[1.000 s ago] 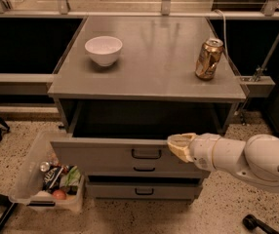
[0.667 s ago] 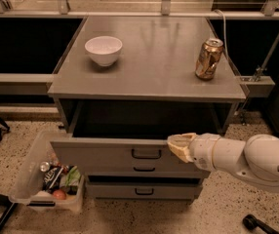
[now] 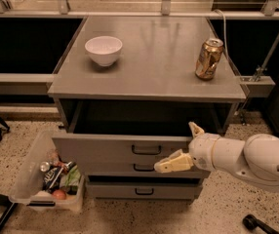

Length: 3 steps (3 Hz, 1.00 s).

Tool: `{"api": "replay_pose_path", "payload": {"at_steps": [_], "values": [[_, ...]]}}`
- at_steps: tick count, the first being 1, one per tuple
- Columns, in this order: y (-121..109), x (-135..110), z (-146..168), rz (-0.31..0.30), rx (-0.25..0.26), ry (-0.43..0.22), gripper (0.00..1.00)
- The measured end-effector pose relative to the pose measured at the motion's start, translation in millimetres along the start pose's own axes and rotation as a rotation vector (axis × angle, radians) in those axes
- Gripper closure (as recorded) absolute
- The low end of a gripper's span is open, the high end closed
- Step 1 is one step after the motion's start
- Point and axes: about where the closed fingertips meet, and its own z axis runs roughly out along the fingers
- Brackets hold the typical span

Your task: Open top drawer

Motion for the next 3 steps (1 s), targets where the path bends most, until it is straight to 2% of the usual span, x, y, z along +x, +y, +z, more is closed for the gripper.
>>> {"api": "replay_pose_path", "payload": {"at_steps": [1,2,3], "values": [[0.1,-0.1,0.1,0.000,0.000,0.000,0.00],[-6.5,1.6,4.0,-0.006,0.016,0.043,0.00],[-24.2,5.8,12.8,-0.022,0.058,0.158,0.00]]}}
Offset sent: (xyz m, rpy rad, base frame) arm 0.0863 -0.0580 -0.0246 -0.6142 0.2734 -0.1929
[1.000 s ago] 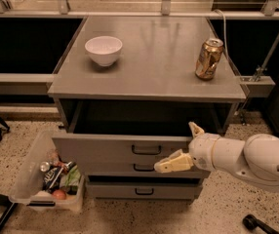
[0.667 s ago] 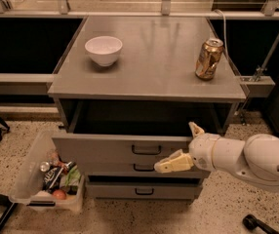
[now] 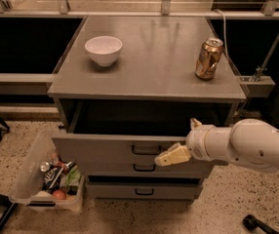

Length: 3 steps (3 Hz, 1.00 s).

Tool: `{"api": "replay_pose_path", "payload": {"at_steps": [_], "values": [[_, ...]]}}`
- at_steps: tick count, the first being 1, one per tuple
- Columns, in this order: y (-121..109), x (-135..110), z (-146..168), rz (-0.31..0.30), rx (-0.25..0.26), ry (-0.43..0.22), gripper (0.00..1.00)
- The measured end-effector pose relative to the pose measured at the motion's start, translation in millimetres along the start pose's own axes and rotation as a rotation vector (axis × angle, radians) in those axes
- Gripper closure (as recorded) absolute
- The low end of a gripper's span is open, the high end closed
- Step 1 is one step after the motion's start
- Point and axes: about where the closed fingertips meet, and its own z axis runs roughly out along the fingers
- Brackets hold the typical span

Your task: Open top drawer

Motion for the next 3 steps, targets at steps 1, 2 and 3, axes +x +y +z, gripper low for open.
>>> {"api": "replay_pose_path", "payload": {"at_steps": [1,2,3], "values": [[1.5,-1.5,1.0,-0.003,0.033,0.052,0.00],[1.5,-1.5,1.0,-0.003,0.033,0.052,0.00],[-4.1,25.2,13.5,0.051,0.018,0.071,0.00]]}}
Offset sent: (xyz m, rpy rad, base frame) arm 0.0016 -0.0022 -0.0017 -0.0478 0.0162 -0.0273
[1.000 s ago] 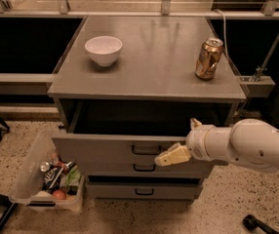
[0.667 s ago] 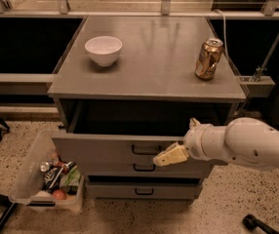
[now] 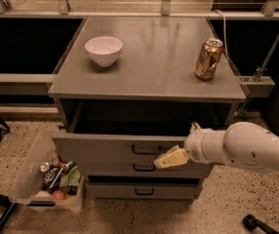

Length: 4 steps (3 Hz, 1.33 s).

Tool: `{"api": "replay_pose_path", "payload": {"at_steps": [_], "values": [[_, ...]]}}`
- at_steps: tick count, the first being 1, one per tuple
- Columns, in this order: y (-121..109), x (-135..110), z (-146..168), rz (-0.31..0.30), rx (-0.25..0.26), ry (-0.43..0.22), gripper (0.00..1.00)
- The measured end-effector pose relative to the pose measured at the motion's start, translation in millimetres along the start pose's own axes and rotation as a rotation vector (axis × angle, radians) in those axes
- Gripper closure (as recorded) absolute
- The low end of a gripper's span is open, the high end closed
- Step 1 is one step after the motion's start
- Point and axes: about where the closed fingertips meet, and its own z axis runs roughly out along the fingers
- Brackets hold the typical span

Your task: Open top drawer

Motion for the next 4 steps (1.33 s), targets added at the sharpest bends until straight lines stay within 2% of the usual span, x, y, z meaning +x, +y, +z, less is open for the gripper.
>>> {"api": "replay_pose_path", "payload": {"at_steps": [1,2,4], "values": [[-0.6,-1.9,-2.1,0.003,-0.001,0.001,0.00],[-0.6,-1.9,-2.1,0.003,-0.001,0.001,0.19],[-0.6,-1.9,-2.1,0.003,-0.001,0.001,0.65]]}}
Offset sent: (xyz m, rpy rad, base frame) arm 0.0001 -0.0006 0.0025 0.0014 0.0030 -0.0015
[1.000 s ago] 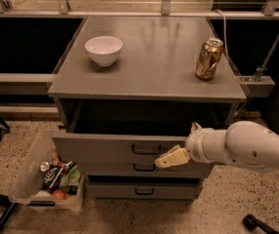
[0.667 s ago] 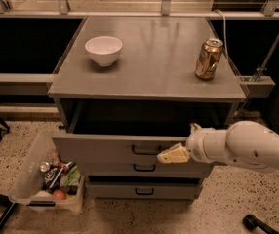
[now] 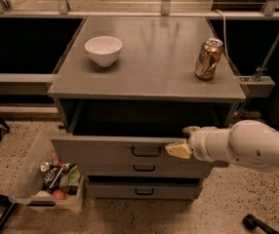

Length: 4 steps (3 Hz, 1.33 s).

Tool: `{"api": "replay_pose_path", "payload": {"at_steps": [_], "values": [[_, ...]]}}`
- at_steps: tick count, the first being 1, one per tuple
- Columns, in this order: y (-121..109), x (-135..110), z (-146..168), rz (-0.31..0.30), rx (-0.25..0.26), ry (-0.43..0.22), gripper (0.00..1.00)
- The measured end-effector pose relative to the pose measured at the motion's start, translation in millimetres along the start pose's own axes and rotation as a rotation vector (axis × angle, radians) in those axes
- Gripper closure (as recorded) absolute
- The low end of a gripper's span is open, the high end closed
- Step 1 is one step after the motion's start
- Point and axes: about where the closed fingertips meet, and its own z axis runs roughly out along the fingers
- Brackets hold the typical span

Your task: Open top drawer

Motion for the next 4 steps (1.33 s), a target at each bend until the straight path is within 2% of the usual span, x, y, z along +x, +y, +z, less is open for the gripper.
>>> {"api": "replay_pose_path", "payload": {"at_steps": [1,2,4], "values": [[0.0,0.0,0.0,0.000,0.000,0.000,0.88],[0.0,0.0,0.0,0.000,0.000,0.000,1.00],[-3.9,-4.6,-8.2,0.000,0.000,0.000,1.00]]}}
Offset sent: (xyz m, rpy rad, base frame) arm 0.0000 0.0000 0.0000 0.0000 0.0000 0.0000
